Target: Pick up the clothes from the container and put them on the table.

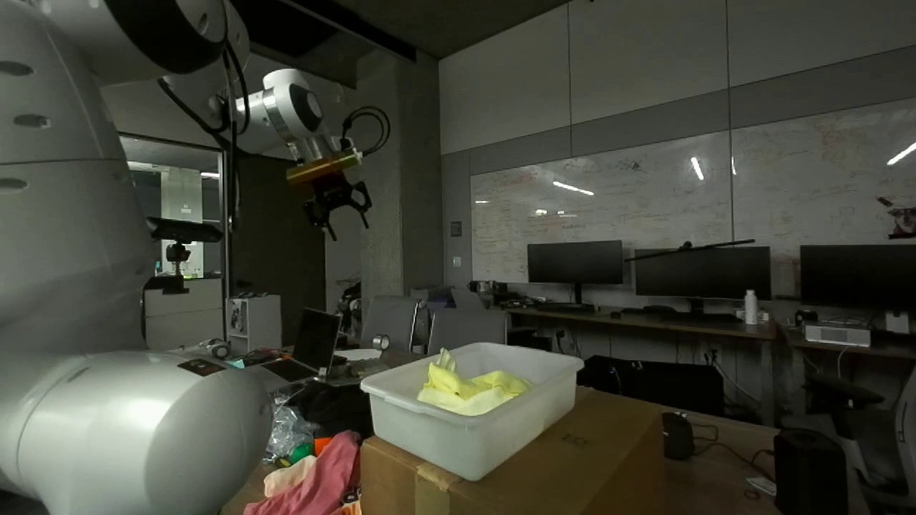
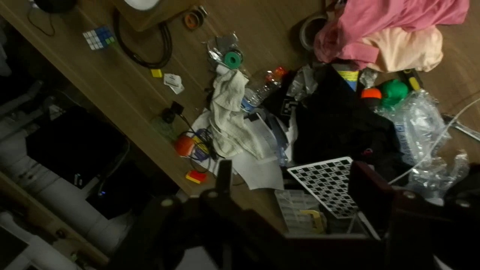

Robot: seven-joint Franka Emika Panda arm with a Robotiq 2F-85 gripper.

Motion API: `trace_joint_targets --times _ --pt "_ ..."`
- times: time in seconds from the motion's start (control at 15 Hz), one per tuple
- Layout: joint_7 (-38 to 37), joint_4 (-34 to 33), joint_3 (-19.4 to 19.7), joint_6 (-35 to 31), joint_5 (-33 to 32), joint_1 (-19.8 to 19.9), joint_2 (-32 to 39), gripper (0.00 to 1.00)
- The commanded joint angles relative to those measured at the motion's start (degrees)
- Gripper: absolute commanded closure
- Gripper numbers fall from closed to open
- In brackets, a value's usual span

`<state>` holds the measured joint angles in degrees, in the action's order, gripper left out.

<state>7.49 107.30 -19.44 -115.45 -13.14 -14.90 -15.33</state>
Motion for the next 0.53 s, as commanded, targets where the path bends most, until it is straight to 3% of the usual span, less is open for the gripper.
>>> trace_joint_targets --times 0.0,0.47 --pt "-6.31 3.94 2.58 0.32 -3.57 3.15 -3.13 0.0" --pt "-16.21 15.33 9.33 -0.12 -2.23 9.77 -5.01 0.0"
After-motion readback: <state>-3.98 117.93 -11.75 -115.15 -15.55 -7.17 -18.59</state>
